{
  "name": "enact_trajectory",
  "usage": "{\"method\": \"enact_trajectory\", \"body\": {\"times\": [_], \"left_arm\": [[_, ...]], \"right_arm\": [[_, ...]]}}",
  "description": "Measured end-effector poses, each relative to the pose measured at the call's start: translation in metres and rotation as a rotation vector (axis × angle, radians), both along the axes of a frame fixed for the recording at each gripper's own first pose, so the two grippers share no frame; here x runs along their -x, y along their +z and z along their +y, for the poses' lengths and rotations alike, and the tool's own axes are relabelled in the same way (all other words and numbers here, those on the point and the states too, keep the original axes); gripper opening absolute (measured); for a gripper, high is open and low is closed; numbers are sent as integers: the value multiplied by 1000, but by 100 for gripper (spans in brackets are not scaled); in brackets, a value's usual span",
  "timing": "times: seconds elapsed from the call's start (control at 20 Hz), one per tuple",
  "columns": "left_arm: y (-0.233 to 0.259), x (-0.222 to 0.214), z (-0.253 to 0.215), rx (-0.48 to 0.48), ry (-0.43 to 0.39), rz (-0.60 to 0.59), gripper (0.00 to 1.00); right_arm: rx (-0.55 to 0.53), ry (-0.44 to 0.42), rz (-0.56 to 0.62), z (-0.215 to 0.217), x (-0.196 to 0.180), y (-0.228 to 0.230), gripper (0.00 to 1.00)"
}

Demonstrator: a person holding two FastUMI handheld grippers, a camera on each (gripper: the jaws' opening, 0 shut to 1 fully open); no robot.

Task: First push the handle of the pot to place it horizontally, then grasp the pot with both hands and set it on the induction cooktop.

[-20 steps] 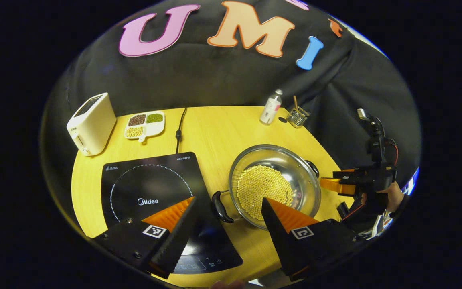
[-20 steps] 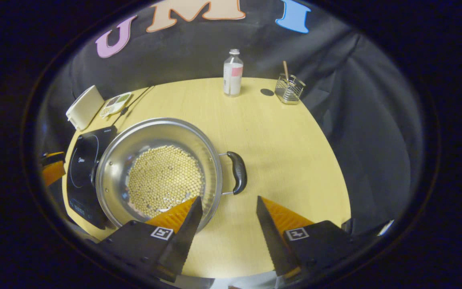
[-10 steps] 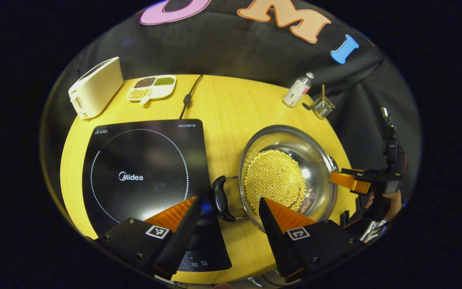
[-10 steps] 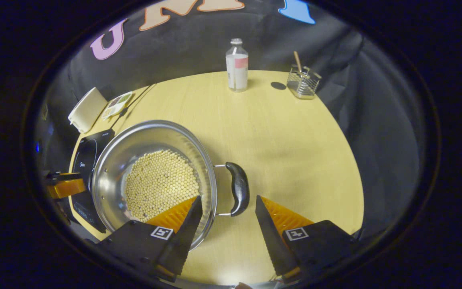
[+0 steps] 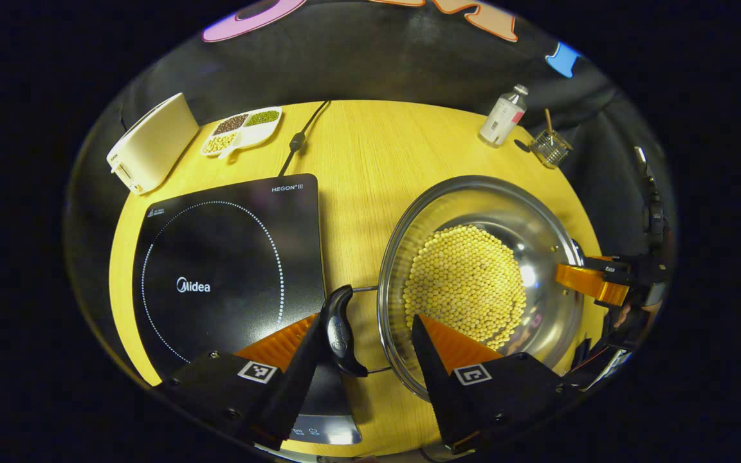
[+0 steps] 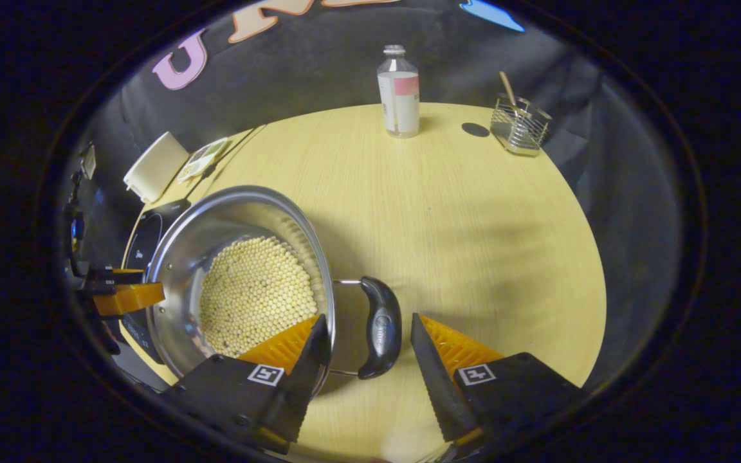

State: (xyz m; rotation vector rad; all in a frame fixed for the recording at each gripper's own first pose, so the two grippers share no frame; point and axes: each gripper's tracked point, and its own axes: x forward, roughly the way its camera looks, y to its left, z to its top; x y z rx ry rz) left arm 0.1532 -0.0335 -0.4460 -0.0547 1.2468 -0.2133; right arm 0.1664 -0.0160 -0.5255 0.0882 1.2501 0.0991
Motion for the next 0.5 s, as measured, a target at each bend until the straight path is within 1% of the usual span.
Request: {"method": "enact_trajectory", "body": {"times": [0.1, 0.15, 0.2, 0.25, 0.35, 0.4, 0.45, 0.5], "left_arm": [[-2, -2, -2, -30, -12, 4, 84], [-4, -5, -4, -40, -21, 1, 85], [-5, -5, -5, -49, -31, 4, 84], [-8, -7, -7, -50, -42, 1, 84], [-17, -1, -12, -37, -25, 47, 84], [-18, -2, -16, -36, -7, 51, 84], [-20, -8, -17, -36, -7, 31, 85], [-24, -11, -16, -48, -13, 31, 82]], "right_arm": [[17, 36, -5, -1, -2, -4, 83], [23, 40, -5, -4, -2, -6, 83], [30, 36, -2, -6, -3, -9, 82], [33, 29, 5, -8, -3, -13, 83], [32, 15, 20, -11, -4, -19, 82], [29, 8, 24, -13, -5, -21, 82], [21, 1, 29, -15, -6, -22, 82], [4, -7, 31, -14, -5, -23, 82]]}}
